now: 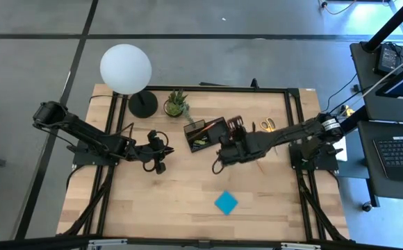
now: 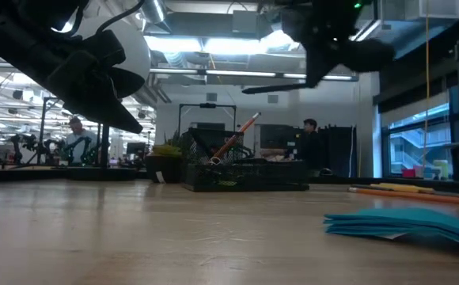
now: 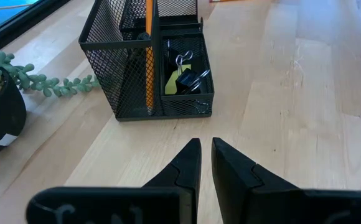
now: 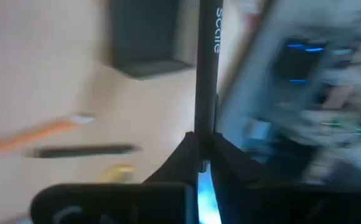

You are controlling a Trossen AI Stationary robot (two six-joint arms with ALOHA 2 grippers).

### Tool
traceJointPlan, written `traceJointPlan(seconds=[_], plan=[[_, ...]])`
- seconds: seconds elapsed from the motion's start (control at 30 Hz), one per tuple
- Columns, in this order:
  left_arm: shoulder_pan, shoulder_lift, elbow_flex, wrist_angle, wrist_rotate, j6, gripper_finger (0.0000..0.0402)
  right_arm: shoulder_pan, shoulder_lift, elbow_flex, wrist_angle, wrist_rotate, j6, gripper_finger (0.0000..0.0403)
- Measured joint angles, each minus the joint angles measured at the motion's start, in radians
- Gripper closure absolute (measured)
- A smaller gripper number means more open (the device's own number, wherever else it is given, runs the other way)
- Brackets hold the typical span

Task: Pick and place office supplies into organizer
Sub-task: Put the bottom black pen into the desk organizer

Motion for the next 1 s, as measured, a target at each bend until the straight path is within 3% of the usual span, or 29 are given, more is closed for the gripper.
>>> traceJointPlan(seconds=[0.2, 0.4, 0.6, 1.0], plan=[[0.000, 0.000, 0.000, 0.000, 0.000, 0.000, 0.0370, -0.053, 0.000, -0.002, 0.130, 0.292, -0.316, 0.0374], [0.000, 0.000, 0.000, 0.000, 0.000, 0.000, 0.0370, -0.088, 0.006, -0.002, 0.383, 0.339, -0.658, 0.0376], [0.000, 0.000, 0.000, 0.002, 0.000, -0.001, 0.0370, -0.101, 0.060, -0.003, 0.548, 0.380, -0.877, 0.0373], [0.000, 0.000, 0.000, 0.000, 0.005, -0.025, 0.0370, -0.145, 0.215, -0.004, 0.651, 0.506, -0.944, 0.0374]])
